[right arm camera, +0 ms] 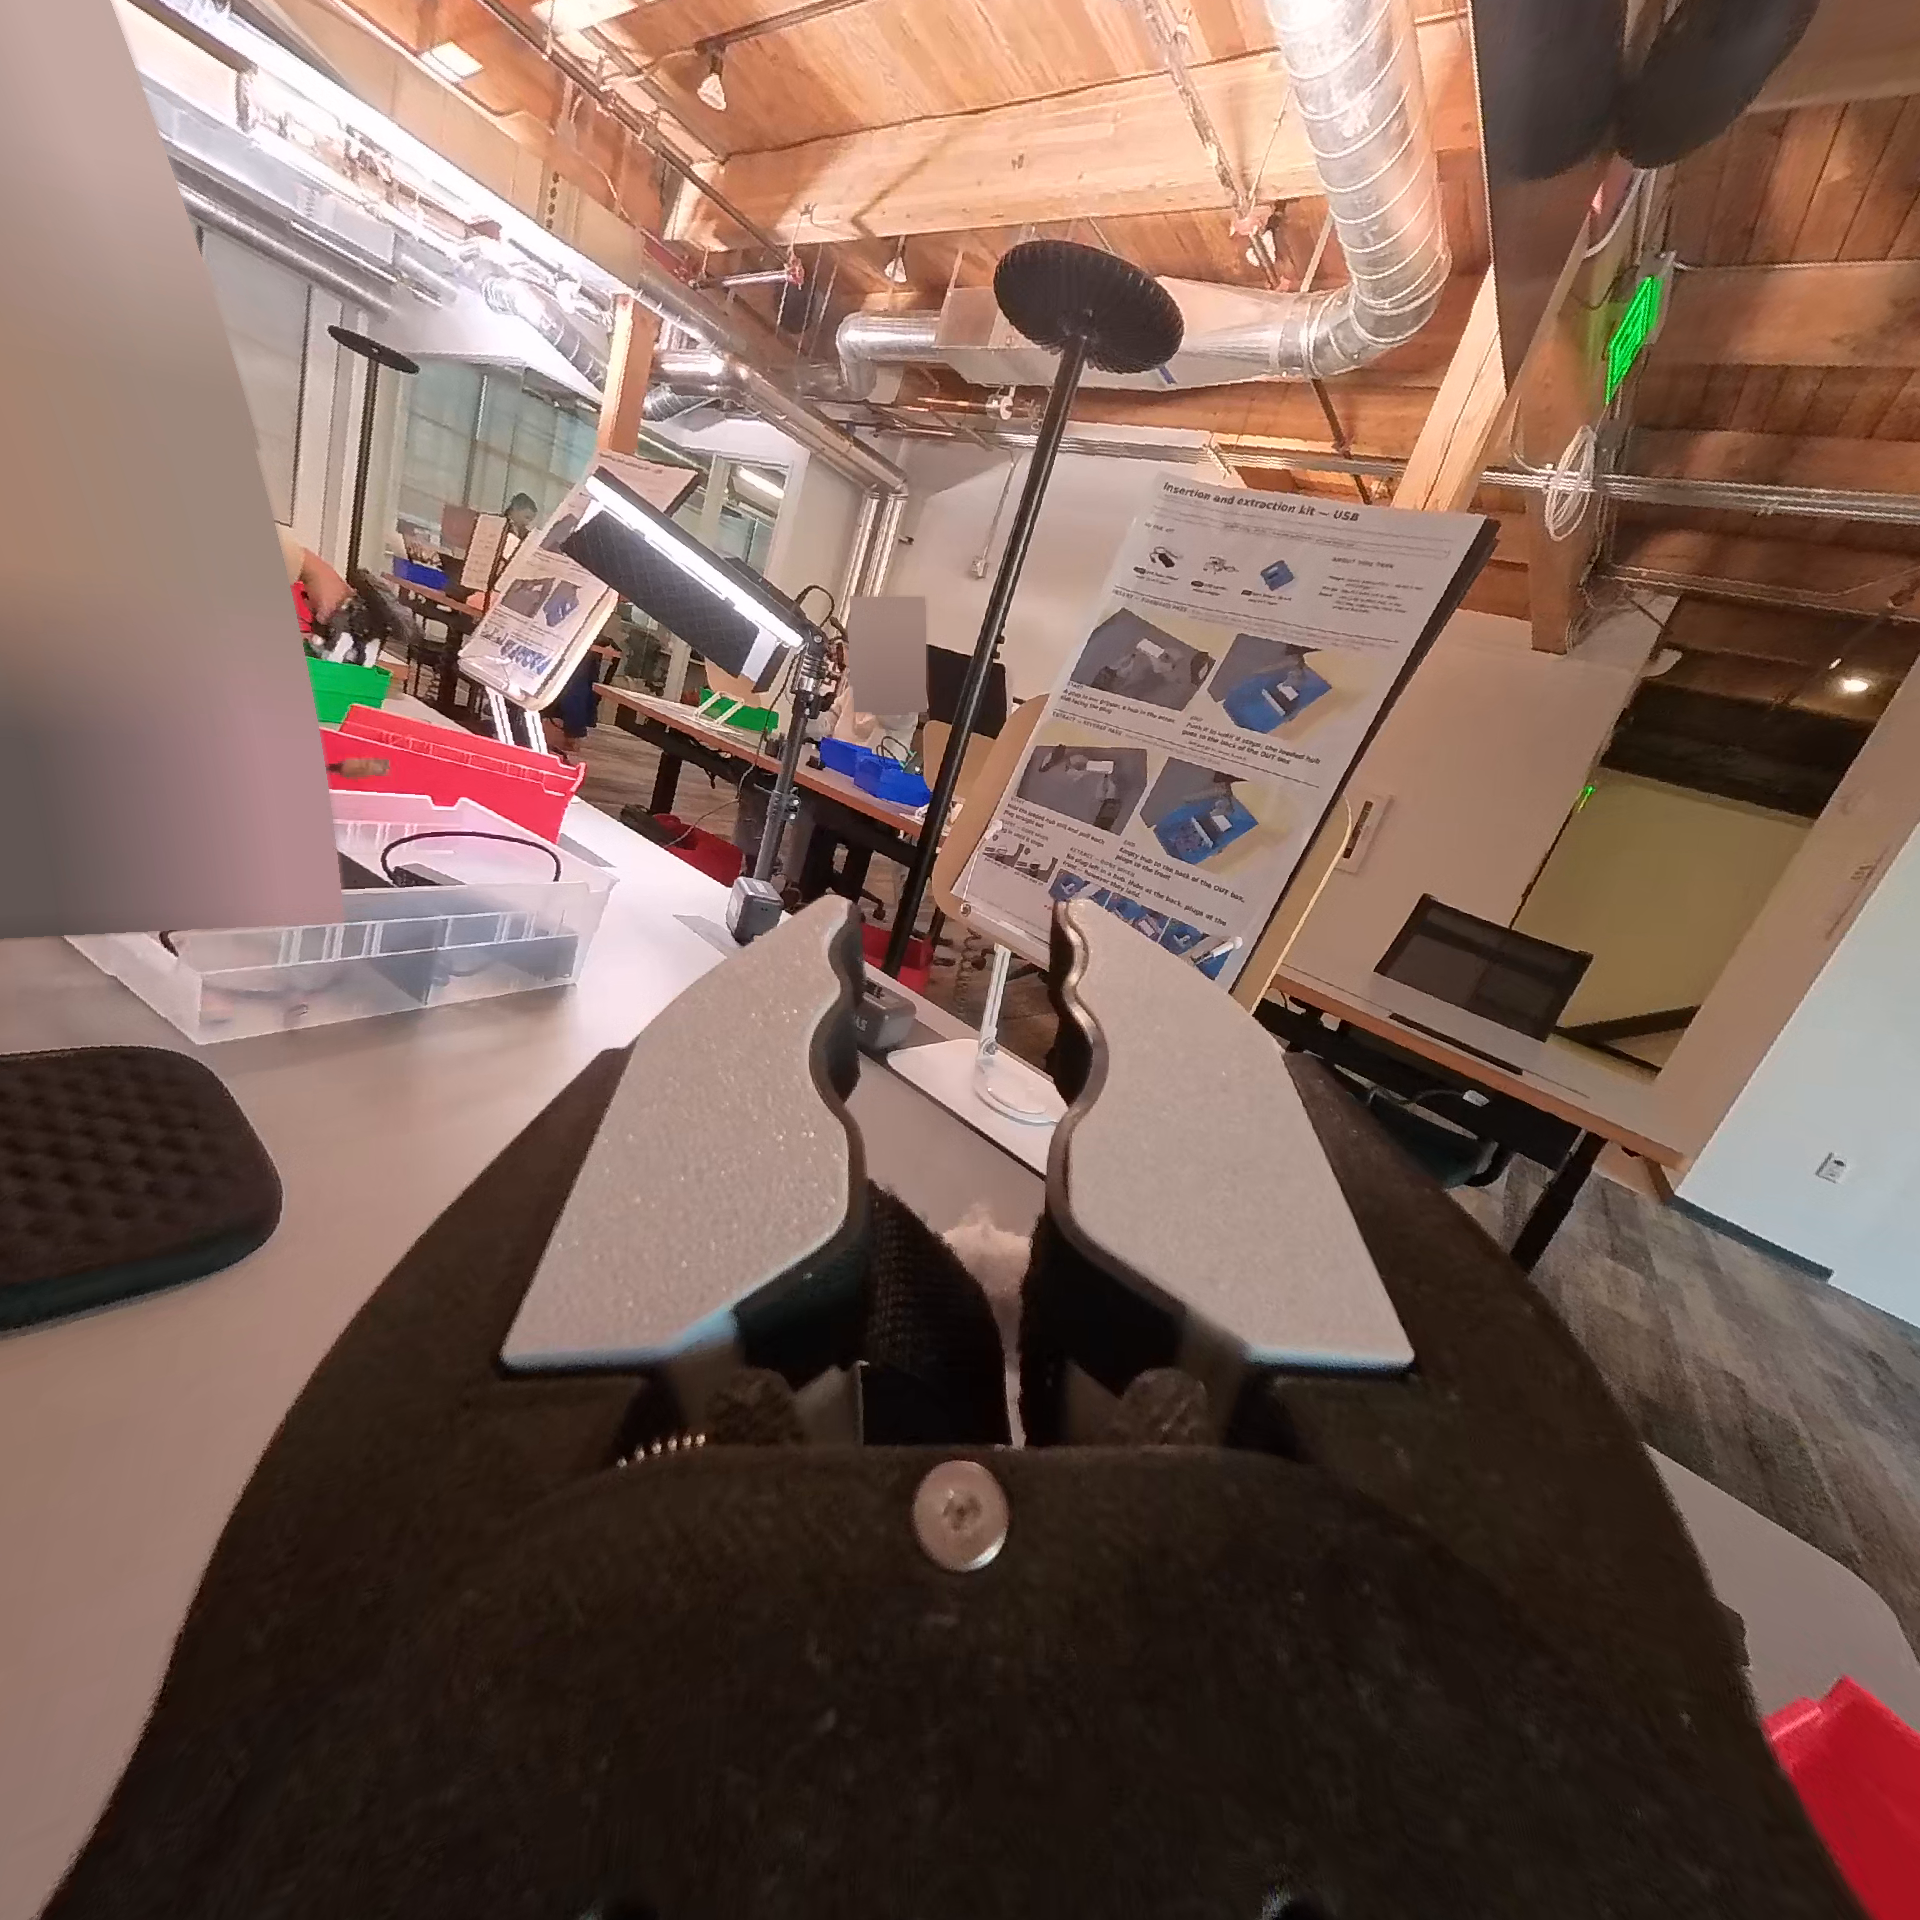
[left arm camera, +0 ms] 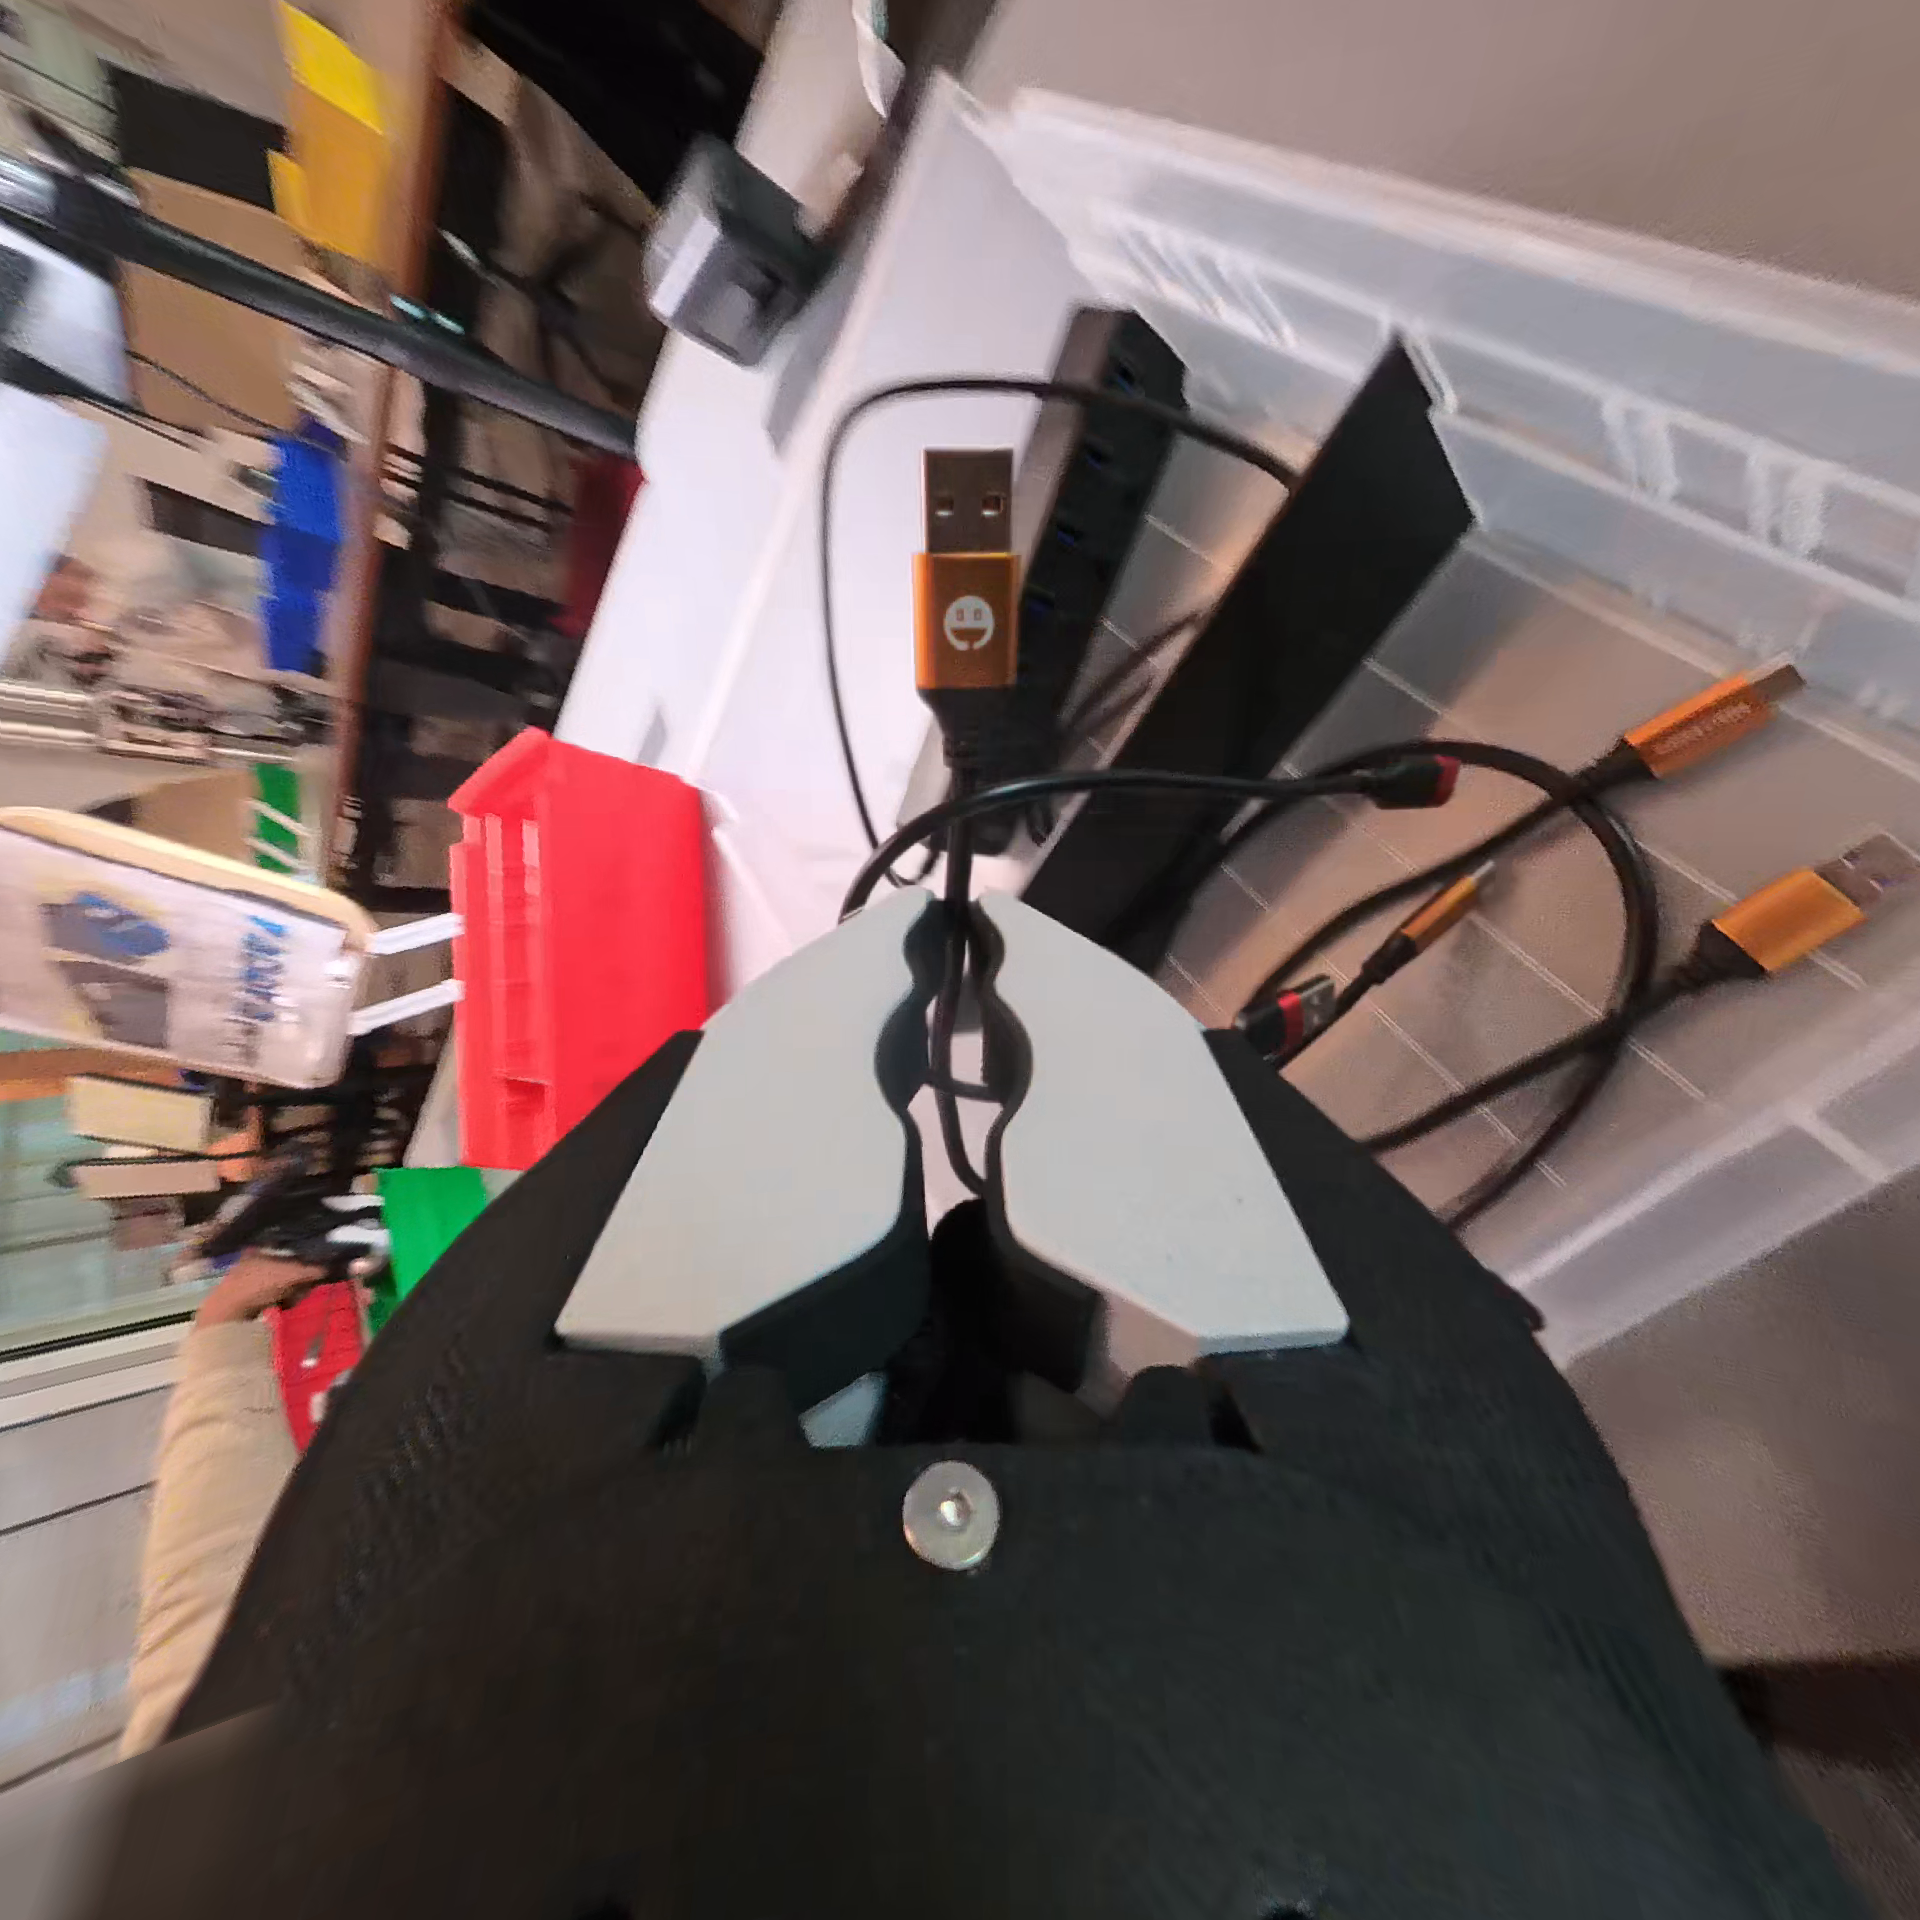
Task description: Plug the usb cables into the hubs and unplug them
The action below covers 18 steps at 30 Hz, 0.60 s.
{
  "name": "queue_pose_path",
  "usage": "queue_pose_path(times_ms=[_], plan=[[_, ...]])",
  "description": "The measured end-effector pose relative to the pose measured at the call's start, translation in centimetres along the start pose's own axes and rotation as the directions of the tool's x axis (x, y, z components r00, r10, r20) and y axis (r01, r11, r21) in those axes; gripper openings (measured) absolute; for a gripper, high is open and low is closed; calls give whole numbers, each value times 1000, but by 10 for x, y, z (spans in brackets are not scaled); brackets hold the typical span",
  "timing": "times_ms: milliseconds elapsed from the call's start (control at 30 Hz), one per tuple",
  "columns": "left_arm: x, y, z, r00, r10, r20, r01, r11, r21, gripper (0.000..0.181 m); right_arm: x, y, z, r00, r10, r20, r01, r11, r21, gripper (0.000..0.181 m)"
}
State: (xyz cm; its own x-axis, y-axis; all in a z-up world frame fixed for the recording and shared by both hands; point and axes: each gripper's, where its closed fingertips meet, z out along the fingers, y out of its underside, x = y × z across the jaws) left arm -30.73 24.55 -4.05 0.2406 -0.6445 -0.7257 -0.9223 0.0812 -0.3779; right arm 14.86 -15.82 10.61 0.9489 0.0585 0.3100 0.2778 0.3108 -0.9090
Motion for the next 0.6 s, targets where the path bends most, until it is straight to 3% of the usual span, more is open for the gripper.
queue_pose_path(times_ms=[133, 167, 200, 233, 300, 367, 400, 467, 600], plan=[[0, -18, -12, 997, -68, 48, 58, 981, 183, 4, 0, -2, -2, 1000, -9, -3, 9, 1000, -2, 33], [8, -23, -14, 994, -110, -16, 110, 964, 243, 4, 0, -3, -3, 1000, -12, -5, 12, 1000, 1, 33], [23, -26, -13, 975, -156, -159, 194, 943, 268, 3, 0, -4, -4, 1000, -13, -7, 13, 1000, 6, 33], [39, -23, -10, 925, -217, -311, 293, 929, 224, 4, 1, -5, -4, 1000, -12, -9, 12, 1000, 10, 33], [47, -10, -3, 859, -315, -403, 399, 906, 144, 4, 2, -6, -6, 1000, -7, -11, 7, 1000, 15, 32], [67, 3, -2, 725, -402, -560, 482, 876, -5, 4, 3, -7, -7, 1000, -9, -17, 10, 1000, 14, 32], [71, 10, 2, 686, -448, -572, 502, 862, -72, 4, 4, -7, -7, 1000, -11, -20, 11, 1000, 15, 32], [74, 26, 9, 729, -433, -530, 442, 889, -119, 4, 4, -8, -7, 1000, -9, -19, 10, 1000, 18, 32], [92, 40, 8, 744, -376, -552, 306, 927, -218, 5, 3, -6, -6, 1000, -11, -18, 12, 1000, 10, 32]])
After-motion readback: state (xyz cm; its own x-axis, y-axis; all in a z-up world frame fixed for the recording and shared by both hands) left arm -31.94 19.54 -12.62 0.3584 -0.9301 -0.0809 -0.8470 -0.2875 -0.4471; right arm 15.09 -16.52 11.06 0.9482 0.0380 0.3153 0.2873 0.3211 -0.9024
